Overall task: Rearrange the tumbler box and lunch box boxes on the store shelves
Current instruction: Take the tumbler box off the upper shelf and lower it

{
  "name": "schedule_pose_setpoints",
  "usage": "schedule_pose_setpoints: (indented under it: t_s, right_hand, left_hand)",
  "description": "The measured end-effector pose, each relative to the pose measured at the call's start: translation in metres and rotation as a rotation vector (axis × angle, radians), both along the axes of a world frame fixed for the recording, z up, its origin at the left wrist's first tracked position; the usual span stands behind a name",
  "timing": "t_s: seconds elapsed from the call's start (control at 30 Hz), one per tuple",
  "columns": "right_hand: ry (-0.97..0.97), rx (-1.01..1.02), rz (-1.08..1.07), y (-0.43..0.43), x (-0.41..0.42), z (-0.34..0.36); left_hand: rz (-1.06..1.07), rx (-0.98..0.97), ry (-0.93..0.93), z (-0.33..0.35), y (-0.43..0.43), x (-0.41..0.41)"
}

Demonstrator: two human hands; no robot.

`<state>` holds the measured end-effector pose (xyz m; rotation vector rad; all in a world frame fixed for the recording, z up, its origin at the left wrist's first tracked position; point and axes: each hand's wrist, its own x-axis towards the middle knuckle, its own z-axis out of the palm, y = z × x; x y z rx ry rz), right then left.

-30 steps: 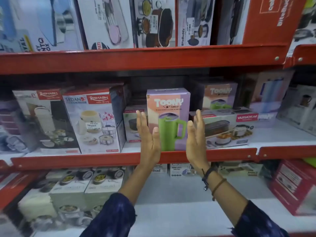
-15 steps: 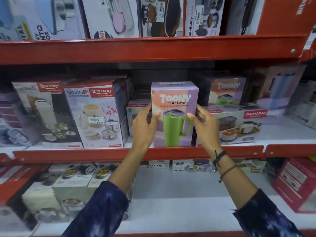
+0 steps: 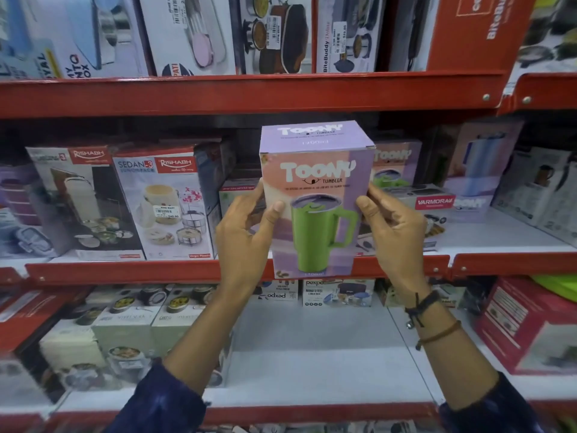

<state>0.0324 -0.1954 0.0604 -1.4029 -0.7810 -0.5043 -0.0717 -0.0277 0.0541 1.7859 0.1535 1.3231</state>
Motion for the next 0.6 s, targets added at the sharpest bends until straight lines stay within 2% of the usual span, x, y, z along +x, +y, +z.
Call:
schedule_pose_setpoints:
  t_s: [0.23, 0.43, 0.6]
  right_hand:
    - [0.063, 0.014, 0.013, -0.041, -0.015, -0.042]
    - [0.173, -0.127, 0.098, -0.068, -0.017, -0.098]
    - [0.281, -0.229, 0.099, -0.079, -0.012, -0.148]
  left_hand:
    - [0.01, 0.004, 0.126, -0.04, -0.025, -0.016]
    - [-0.004, -0.003, 0.242, -0.095, -0.049, -0.025]
    - [-0.1, -0.13, 0.302, -0.146, -0.07, -0.024]
